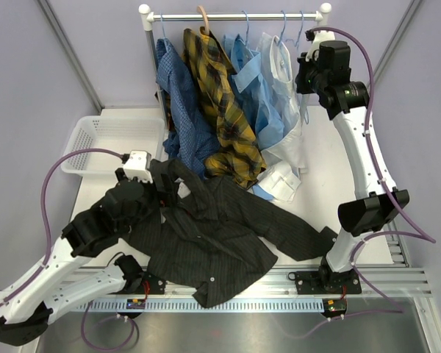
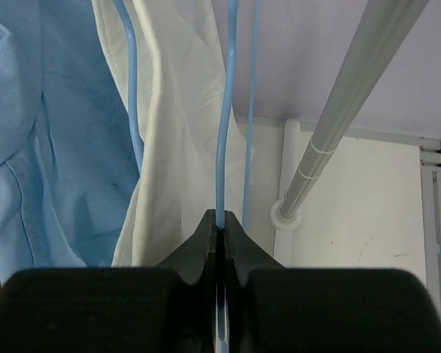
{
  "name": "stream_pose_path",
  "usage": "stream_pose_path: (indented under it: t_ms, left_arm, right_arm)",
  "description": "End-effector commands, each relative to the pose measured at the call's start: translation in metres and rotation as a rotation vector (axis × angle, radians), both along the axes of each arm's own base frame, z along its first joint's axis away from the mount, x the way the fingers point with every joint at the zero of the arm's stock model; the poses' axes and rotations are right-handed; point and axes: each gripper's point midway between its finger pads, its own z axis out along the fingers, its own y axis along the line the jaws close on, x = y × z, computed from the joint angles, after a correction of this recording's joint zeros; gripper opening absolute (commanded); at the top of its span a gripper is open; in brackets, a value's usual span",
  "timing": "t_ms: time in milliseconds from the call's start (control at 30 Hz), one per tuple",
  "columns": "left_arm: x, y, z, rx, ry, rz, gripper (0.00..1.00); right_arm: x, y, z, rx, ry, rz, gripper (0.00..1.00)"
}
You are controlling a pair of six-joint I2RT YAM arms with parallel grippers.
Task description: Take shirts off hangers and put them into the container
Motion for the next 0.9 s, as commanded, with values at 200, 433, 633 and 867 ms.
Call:
stream_pose_path:
  t_ms: [200, 433, 633, 867]
  left_arm:
    - [0.006, -0.041, -0.022, 0.079, 0.102, -0.155, 0.99]
    - [0.005, -0.071, -0.028, -0.063, 0.229, -0.143, 0.99]
    - [0.001, -0.078, -0.088, -0.067, 0.381, -0.014, 0.99]
    - [0.006, -0.054, -0.173, 0.161, 0.487, 0.139, 0.99]
  right_arm:
    - [-0.050, -0.018, 0.034, 0.017, -0.073, -0.039, 0.84]
    - [-0.103, -0.033, 0.072, 0.016, -0.169, -0.048, 0.99]
    - [-0.152, -0.047, 0.081, 0.032, -0.237, -0.066, 0.99]
    - [-0.186, -0.049, 0.064, 0.043, -0.235, -0.039, 1.00]
